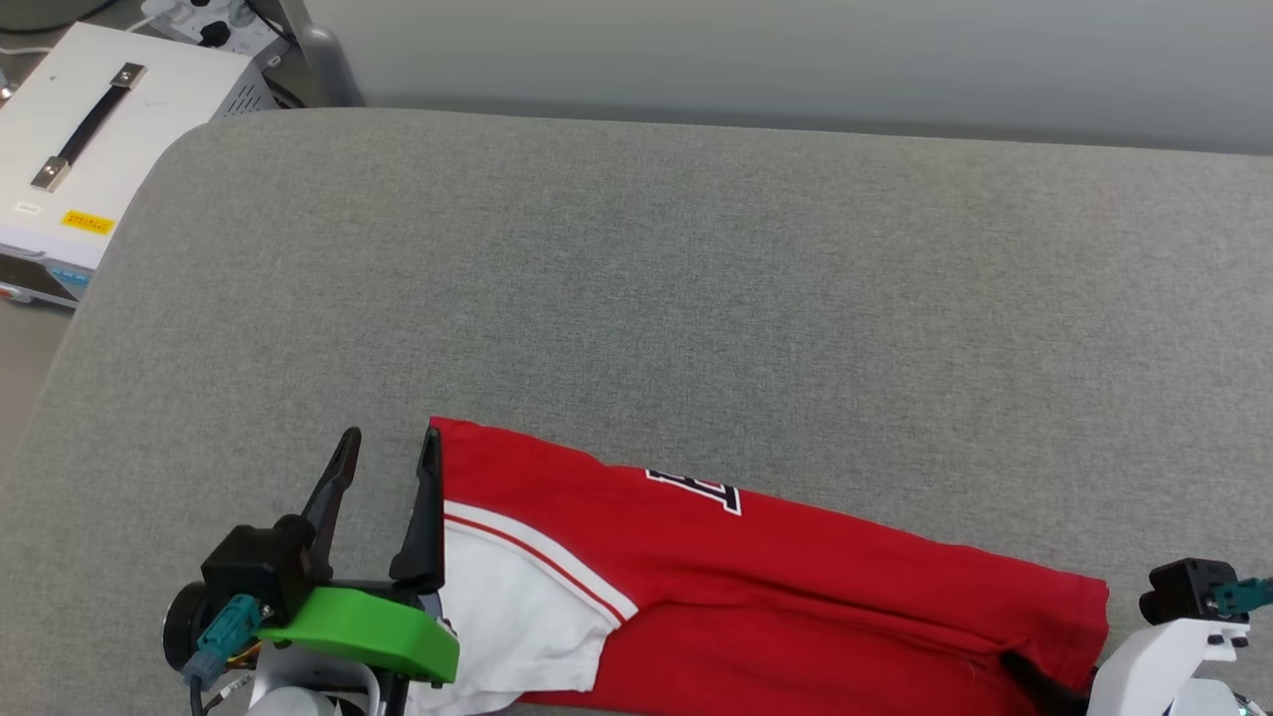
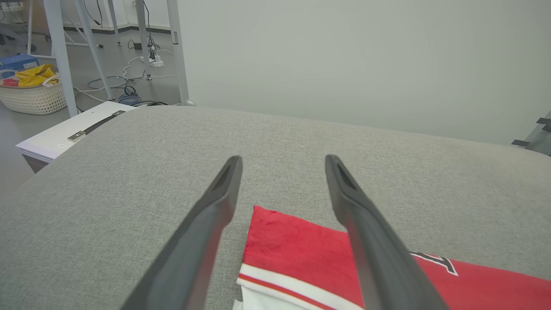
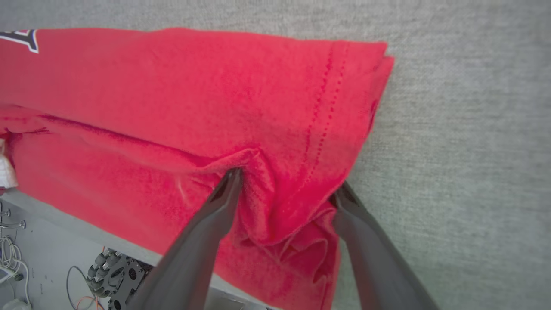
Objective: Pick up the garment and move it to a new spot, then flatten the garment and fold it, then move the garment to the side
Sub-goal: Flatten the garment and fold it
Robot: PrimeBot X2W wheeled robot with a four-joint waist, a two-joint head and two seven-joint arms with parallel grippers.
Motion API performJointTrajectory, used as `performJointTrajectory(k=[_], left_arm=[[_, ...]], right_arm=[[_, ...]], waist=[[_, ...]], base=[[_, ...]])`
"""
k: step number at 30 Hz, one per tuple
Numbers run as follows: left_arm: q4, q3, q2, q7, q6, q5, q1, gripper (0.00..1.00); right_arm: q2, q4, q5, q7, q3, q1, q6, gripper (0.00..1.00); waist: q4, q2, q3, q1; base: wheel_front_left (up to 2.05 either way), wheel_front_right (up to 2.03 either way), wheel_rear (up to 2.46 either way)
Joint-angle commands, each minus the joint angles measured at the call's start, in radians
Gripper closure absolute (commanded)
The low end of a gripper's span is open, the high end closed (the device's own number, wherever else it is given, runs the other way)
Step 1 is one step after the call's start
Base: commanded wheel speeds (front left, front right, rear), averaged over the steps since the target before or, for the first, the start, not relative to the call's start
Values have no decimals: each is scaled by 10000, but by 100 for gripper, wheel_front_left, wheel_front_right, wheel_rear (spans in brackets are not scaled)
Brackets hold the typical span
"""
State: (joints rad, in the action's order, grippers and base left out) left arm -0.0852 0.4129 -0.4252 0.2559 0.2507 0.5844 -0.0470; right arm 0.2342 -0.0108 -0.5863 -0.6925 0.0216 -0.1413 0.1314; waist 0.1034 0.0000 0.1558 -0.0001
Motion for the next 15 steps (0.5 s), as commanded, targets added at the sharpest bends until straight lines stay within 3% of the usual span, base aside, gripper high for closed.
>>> performJointTrajectory(k=[1,2,3,4,5,15], left_arm=[[33,-15,86,57,-51,-154,-81,0],[51,-12,99,57,-64,-179,-113,0],[76,-5,114,57,-81,-210,-153,0],[88,-3,125,57,-95,-239,-188,0],[106,-6,136,57,-104,-278,-221,0],[343,-107,-25,39,23,-441,31,0]], right_arm=[[-98,-355,-112,-132,-249,150,-7,0],[-117,-475,-150,-181,-306,178,-7,0],[-118,-605,-166,-239,-377,206,-7,51],[-131,-697,-204,-292,-430,221,-7,70],[-154,-788,-263,-352,-487,238,-7,99],[145,-512,-282,-204,-478,540,-7,100]], waist=[[54,0,111,1],[62,0,133,1],[73,0,153,1],[81,0,164,1],[87,0,171,1],[-33,0,-375,1]], base=[[0,0,0],[0,0,0],[0,0,0],[0,0,0],[0,0,0],[0,0,0]])
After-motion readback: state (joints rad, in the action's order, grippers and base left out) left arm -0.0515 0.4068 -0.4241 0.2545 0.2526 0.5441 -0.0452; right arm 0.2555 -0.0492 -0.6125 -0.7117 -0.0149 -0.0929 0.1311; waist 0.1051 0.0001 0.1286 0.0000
